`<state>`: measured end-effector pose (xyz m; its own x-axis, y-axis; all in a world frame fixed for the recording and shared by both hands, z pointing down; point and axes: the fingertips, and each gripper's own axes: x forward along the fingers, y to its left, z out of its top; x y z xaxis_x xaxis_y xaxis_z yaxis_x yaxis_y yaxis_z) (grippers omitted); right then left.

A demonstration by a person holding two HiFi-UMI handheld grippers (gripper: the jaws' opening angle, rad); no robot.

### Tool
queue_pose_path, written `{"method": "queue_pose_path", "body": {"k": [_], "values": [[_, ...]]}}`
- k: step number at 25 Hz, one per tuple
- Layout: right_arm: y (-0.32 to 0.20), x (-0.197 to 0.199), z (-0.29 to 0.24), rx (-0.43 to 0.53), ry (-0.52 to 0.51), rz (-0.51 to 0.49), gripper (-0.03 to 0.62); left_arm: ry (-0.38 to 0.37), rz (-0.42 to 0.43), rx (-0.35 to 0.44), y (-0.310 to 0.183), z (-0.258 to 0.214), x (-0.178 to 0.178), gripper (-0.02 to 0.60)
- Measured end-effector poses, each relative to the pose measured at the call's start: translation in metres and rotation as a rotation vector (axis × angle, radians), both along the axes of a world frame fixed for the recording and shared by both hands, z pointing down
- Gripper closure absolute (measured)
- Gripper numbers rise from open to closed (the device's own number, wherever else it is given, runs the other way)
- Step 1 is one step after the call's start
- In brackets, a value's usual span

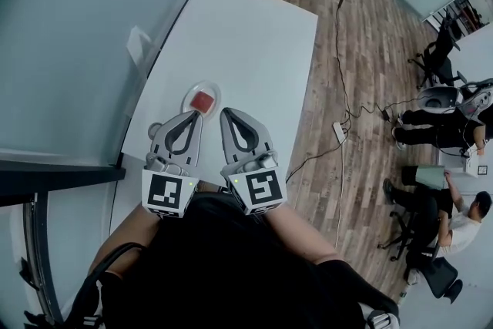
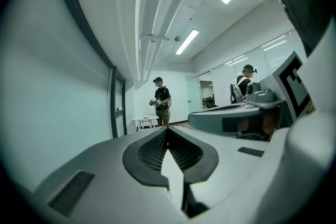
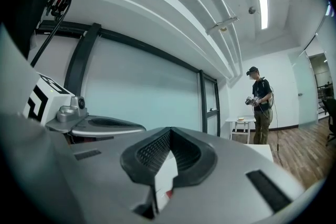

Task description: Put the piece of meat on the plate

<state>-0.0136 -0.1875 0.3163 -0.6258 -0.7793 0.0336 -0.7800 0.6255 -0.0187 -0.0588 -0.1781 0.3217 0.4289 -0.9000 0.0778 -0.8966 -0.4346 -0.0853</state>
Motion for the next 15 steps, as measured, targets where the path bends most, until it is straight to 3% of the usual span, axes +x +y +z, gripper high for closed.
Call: {"method": "queue_pose_path", "body": {"k": [15], "values": [[-0.0007,-0.0035,-0.0052,0.004,-0.009,-0.004,0.591,0.018,-0.013,-0.013,0.0009,-0.0015,-0.0027,0.578]]}}
